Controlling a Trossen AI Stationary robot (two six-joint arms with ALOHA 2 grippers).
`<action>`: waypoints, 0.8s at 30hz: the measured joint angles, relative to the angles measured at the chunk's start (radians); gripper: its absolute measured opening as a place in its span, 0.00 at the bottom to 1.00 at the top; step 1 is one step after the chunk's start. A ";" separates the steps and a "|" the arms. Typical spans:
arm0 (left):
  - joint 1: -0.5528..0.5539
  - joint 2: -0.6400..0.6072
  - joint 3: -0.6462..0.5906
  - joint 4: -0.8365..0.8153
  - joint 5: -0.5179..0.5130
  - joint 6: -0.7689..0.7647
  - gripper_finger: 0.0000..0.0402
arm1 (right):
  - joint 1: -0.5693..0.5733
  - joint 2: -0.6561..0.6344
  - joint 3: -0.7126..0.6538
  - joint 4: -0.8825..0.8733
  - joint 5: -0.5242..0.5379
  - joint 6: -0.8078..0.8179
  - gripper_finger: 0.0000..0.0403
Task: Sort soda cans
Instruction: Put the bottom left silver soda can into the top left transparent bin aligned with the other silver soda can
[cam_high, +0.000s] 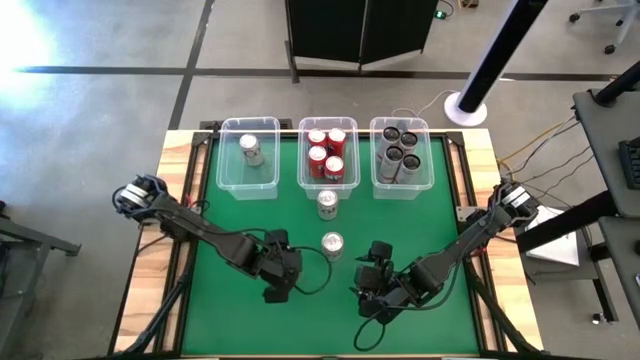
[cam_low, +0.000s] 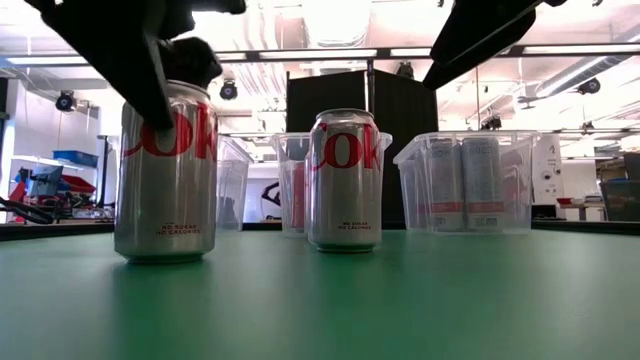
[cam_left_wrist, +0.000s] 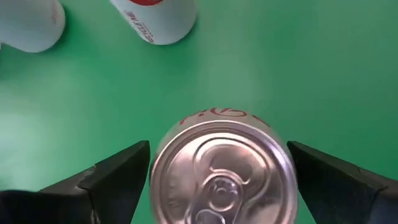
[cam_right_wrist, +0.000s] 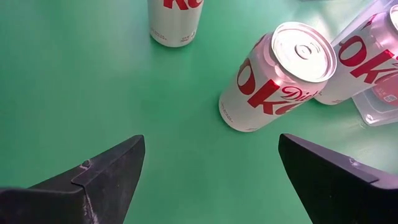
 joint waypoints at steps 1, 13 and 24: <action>0.000 0.008 0.012 -0.016 0.010 0.016 0.86 | 0.000 0.000 0.000 0.000 0.000 0.000 0.90; 0.010 0.004 0.125 -0.196 0.004 0.107 0.71 | 0.000 0.000 0.000 0.000 -0.003 0.003 0.90; 0.204 -0.258 0.217 -0.446 -0.241 0.098 0.71 | 0.000 0.000 0.000 0.000 -0.007 0.012 0.90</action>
